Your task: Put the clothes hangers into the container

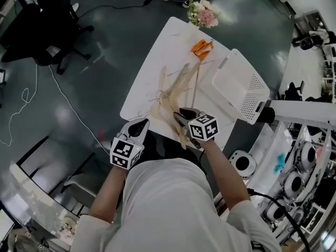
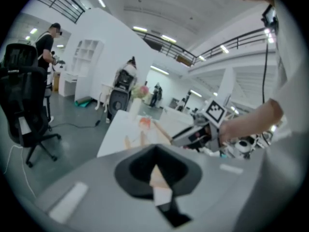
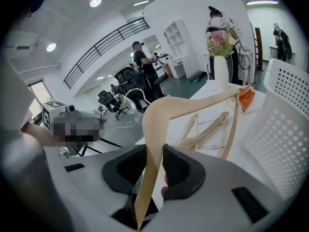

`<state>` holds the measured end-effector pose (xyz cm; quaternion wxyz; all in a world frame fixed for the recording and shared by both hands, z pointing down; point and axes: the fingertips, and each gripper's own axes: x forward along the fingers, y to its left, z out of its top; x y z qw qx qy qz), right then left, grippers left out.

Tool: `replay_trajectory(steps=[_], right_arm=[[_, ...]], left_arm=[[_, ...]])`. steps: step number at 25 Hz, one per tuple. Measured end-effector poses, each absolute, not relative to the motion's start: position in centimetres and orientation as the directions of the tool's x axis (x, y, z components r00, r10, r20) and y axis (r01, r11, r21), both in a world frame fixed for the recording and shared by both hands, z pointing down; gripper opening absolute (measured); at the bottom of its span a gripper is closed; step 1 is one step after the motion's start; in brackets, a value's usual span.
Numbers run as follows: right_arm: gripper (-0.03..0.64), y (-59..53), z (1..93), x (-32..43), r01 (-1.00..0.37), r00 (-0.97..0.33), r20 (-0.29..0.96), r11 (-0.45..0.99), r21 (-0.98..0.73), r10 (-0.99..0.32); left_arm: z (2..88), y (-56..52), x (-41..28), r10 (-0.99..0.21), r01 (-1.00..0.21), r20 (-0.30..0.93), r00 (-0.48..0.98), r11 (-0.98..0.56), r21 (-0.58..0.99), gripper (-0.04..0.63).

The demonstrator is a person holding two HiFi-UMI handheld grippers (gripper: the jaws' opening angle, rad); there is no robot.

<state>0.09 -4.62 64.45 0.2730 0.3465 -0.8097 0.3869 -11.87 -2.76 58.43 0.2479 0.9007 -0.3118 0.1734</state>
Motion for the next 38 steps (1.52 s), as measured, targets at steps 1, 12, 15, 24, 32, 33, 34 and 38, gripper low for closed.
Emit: replay_trajectory(steps=[1,12,15,24,32,33,34,38], right_arm=[[0.098,-4.5,63.8,0.1,-0.763,-0.622,0.7,0.47,-0.443,-0.349],[0.098,-3.4,56.0,2.5,-0.636,-0.739,0.606,0.604,-0.48,-0.295],[0.098,-3.3,54.7,4.4,-0.636,-0.736,0.61,0.612,-0.471,-0.295],[0.098,-4.3,52.7,11.9,-0.675,-0.71,0.627,0.565,-0.475,-0.321],[0.098,-5.1,52.9,18.5,-0.639,-0.748,0.618,0.514,-0.573,-0.241],[0.098,-5.2,53.1,19.3,-0.635,-0.752,0.618,0.506,-0.584,-0.23],[0.098,-5.4,53.4,20.1,-0.63,-0.756,0.617,0.498,-0.596,-0.219],[0.098,-6.3,54.9,22.6,-0.611,-0.772,0.612,0.461,-0.644,-0.17]], left_arm=[[58.3,-2.8,-11.5,-0.476,-0.647,0.466,0.746,-0.684,0.336,0.002],[56.3,-2.7,-6.8,-0.505,-0.66,0.451,0.736,-0.683,0.312,0.002],[55.9,-2.7,-5.5,-0.502,-0.655,0.449,0.739,-0.691,0.305,0.002],[55.4,-3.0,-2.3,-0.477,-0.632,0.454,0.752,-0.718,0.292,0.002],[55.3,-3.0,-0.1,-0.472,-0.634,0.47,0.746,-0.72,0.283,0.002],[55.4,-2.9,0.1,-0.473,-0.636,0.474,0.743,-0.718,0.282,0.002],[55.5,-2.8,0.3,-0.474,-0.639,0.476,0.74,-0.715,0.282,0.002],[55.7,-2.7,0.7,-0.484,-0.655,0.487,0.727,-0.702,0.281,0.002]])
